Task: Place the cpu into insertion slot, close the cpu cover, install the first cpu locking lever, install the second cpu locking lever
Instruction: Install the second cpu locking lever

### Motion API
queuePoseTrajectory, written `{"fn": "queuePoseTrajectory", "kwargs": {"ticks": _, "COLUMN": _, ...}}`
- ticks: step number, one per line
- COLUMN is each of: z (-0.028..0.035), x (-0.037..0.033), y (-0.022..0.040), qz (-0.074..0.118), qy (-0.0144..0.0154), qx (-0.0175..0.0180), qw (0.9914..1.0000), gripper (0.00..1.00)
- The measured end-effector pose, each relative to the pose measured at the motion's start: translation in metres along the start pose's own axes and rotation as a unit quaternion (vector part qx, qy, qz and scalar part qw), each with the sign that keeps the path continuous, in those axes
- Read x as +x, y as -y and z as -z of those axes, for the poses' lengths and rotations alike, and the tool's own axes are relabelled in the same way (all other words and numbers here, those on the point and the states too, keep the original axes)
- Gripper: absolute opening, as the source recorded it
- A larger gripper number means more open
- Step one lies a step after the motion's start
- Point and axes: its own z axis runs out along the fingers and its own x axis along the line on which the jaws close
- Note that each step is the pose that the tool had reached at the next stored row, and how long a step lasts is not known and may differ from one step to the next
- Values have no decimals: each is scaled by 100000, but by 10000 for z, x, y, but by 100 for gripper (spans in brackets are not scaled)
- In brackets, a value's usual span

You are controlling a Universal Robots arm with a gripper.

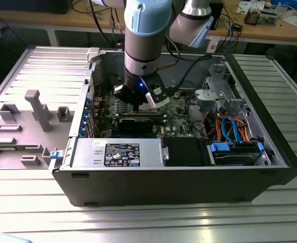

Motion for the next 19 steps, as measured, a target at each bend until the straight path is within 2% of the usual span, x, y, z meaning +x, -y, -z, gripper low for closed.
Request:
{"fn": "queuePoseTrajectory", "kwargs": {"ticks": 4, "z": -29, "x": 8, "y": 13, "qz": -36, "qy": -51, "qx": -183, "qw": 100000, "gripper": 11}}
{"fn": "queuePoseTrajectory", "kwargs": {"ticks": 6, "z": -45, "x": 10, "y": 17, "qz": -12, "qy": -5, "qx": -895, "qw": 99996, "gripper": 11}}
{"fn": "queuePoseTrajectory", "kwargs": {"ticks": 7, "z": -49, "x": 11, "y": 18, "qz": 3, "qy": 7, "qx": -1105, "qw": 99994, "gripper": 11}}
{"fn": "queuePoseTrajectory", "kwargs": {"ticks": 14, "z": -150, "x": 33, "y": 45, "qz": 5, "qy": 14, "qx": -1199, "qw": 99993, "gripper": 11}}
{"fn": "queuePoseTrajectory", "kwargs": {"ticks": 19, "z": -191, "x": 75, "y": 51, "qz": 30, "qy": 46, "qx": -1769, "qw": 99984, "gripper": 11}}
